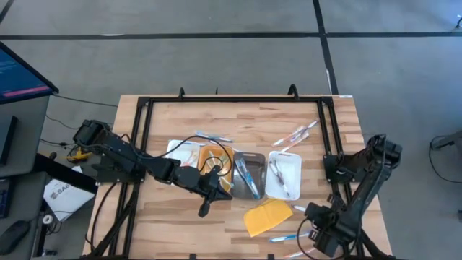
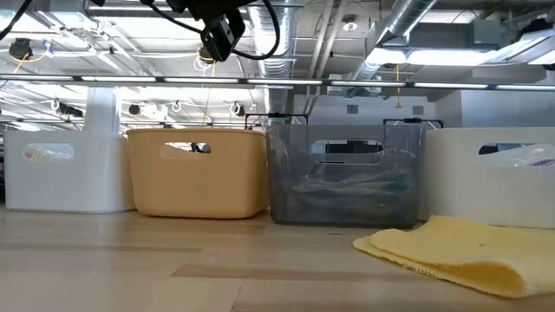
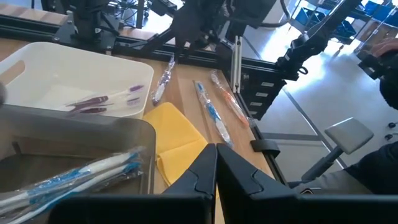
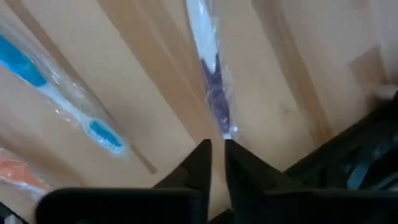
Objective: Pick & Place Toothbrushes
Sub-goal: Put the purple toothbrush into the right white bin
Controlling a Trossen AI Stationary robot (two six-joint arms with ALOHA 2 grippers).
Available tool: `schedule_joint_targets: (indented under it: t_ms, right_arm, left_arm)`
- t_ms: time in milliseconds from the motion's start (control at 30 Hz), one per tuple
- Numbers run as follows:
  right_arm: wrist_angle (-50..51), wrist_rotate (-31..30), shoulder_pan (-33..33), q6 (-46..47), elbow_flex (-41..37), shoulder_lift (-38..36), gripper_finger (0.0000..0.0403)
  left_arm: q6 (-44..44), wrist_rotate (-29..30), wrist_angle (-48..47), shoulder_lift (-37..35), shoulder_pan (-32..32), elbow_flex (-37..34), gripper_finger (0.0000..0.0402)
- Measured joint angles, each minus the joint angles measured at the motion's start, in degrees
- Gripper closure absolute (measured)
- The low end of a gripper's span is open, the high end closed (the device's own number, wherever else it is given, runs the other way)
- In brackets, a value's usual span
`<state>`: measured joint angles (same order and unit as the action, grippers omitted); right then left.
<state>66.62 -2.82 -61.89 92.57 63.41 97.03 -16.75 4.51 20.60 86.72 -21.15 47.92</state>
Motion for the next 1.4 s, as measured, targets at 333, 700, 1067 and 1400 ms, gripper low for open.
schedule_joint_targets:
  t_ms: [333, 700, 1067, 1400]
  right_arm:
    - [-3.0, 1.5, -0.7, 4.5, -5.5, -1.2, 0.0181]
    - [-13.8, 2.4, -2.2, 7.5, -13.4, -1.2, 0.0138]
    - [-19.4, 3.3, -2.2, 4.7, -16.3, -1.5, 0.0306]
    - [-18.1, 6.2, -3.4, 6.7, -17.1, -4.7, 0.0383]
  left_arm:
    - [0.0, 0.0, 0.0, 0.0, -0.2, -0.1, 0.0401]
    - [0.0, 0.0, 0.0, 0.0, -0.2, -0.1, 0.0401]
    - [-0.1, -0.1, 0.0, 0.0, -0.3, -0.1, 0.0401]
    - [0.0, 0.0, 0.0, 0.0, -0.4, -0.1, 0.0401]
